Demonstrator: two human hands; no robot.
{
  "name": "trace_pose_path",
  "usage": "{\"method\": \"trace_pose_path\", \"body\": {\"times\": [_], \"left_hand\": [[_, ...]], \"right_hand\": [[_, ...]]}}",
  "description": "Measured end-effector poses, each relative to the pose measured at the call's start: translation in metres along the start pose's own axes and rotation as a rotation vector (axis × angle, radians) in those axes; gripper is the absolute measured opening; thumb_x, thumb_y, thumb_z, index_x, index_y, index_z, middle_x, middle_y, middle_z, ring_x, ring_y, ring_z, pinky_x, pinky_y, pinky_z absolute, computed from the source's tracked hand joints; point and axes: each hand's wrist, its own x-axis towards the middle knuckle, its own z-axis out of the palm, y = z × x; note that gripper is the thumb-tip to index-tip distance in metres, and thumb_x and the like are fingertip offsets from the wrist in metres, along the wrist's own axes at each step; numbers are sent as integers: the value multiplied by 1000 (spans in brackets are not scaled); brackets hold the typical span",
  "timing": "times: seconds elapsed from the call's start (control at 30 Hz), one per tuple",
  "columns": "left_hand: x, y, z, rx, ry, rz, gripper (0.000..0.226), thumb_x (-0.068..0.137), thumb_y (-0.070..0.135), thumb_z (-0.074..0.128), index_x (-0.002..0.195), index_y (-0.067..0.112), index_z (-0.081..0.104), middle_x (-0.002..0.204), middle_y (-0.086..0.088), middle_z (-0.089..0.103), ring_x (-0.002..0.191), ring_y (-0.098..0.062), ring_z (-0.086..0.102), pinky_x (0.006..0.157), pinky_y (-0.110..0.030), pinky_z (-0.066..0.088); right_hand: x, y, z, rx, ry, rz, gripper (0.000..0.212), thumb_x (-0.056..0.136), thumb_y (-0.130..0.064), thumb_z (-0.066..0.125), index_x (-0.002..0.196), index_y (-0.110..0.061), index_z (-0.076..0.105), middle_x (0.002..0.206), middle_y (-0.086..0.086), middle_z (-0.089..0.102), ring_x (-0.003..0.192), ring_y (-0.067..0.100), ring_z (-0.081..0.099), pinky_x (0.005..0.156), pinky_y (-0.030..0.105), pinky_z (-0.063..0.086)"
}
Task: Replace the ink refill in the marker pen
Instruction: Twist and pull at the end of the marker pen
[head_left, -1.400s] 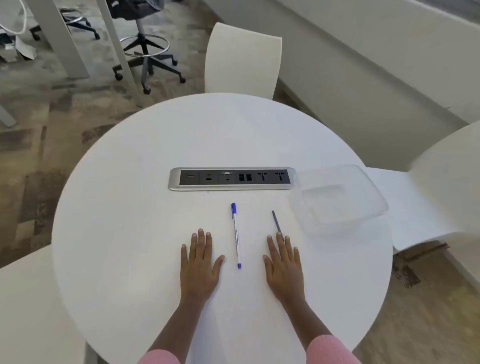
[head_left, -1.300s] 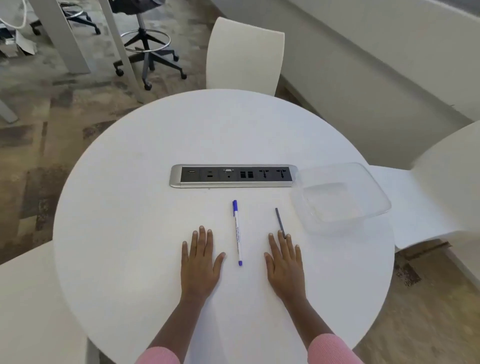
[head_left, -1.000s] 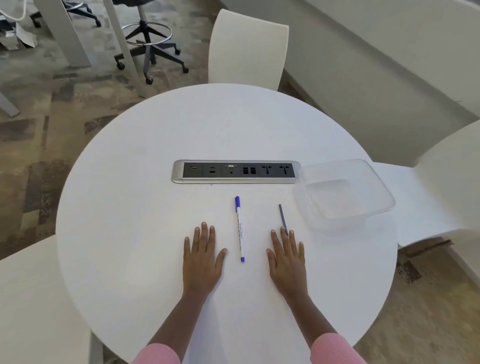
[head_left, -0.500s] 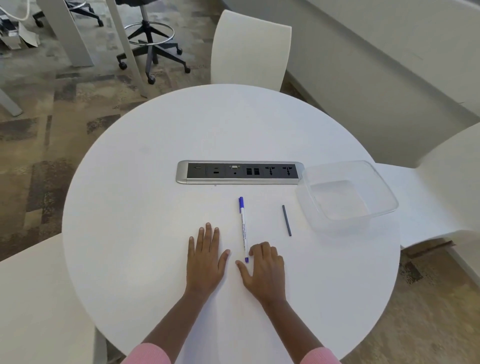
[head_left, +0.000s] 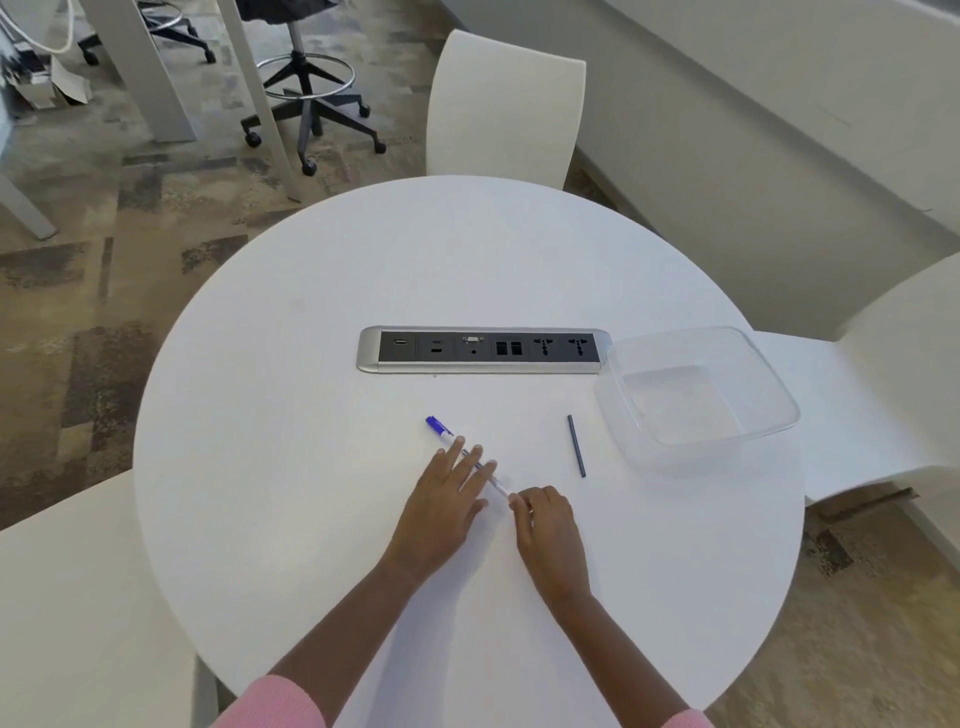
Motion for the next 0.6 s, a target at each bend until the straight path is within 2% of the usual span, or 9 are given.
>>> {"method": "trace_pose_path", "body": {"times": [0.07, 0.1, 0.2, 0.23, 0.3, 0.37, 0.43, 0.53, 0.6], "left_hand": [[4, 3, -4, 10, 29, 37, 44, 61, 19, 84, 103, 11, 72, 104, -6, 73, 104, -29, 66, 84, -41, 53], [5, 3, -4, 10, 58, 51, 40, 61, 15, 84, 100, 10, 73, 100, -5, 74, 103, -29, 66, 85, -41, 53], [6, 3, -4, -12, 169, 108, 18, 81, 13, 63, 95, 13, 73, 83, 0, 72, 98, -21, 59, 85, -35, 53], [7, 4, -6, -37, 179, 114, 22, 83, 13, 53, 93, 14, 73, 77, 1, 69, 89, -16, 55, 79, -29, 51], [10, 5, -13, -55, 170, 112, 25, 83, 13, 47, 89, 16, 71, 69, 4, 64, 69, -13, 53, 63, -22, 44], [11, 8, -21, -58, 146, 101, 25, 82, 13, 46, 88, 16, 70, 66, 5, 62, 56, -14, 54, 51, -22, 43], [11, 10, -27, -60, 139, 92, 25, 83, 16, 45, 88, 17, 70, 64, 5, 62, 52, -14, 54, 45, -20, 43], [12, 13, -34, -58, 140, 82, 27, 83, 18, 44, 85, 17, 71, 62, 6, 61, 50, -13, 53, 44, -18, 41], [14, 17, -41, -71, 143, 70, 26, 84, 18, 44, 82, 18, 70, 61, 6, 60, 49, -13, 51, 43, -19, 41]], "right_hand": [[-1, 0, -8, 46, 20, -31, 57, 85, -43, 18, 87, -4, 60, 87, 11, 59, 85, 28, 51, 76, 33, 40], [-3, 1, -12, 68, 26, -50, 54, 86, -40, 19, 86, -6, 60, 84, 7, 57, 84, 26, 50, 73, 30, 39], [-4, 5, -20, 104, 16, -64, 30, 94, -22, 33, 85, -10, 59, 78, -6, 48, 82, 21, 48, 68, 22, 35], [-5, 5, -23, 119, 12, -65, 29, 94, -22, 33, 84, -11, 59, 76, -10, 45, 81, 20, 47, 66, 19, 35], [-5, 6, -29, 127, 18, -99, 33, 90, -29, 30, 86, -13, 59, 75, -15, 44, 79, 16, 46, 64, 16, 34], [-5, 6, -34, 76, 40, -165, 37, 90, -38, 31, 91, -14, 59, 79, -10, 49, 78, 12, 45, 67, 18, 36], [-5, 9, -38, -24, 116, -279, 35, 90, -42, 34, 94, -16, 58, 79, -3, 57, 74, 10, 45, 71, 22, 37], [-2, 12, -44, -215, 230, -444, 32, 95, -39, 31, 89, -18, 54, 71, 0, 60, 63, 15, 49, 62, 24, 40], [1, 12, -50, -285, 267, -516, 21, 93, -31, 38, 88, -17, 52, 67, 0, 59, 57, 17, 50, 54, 22, 42]]}}
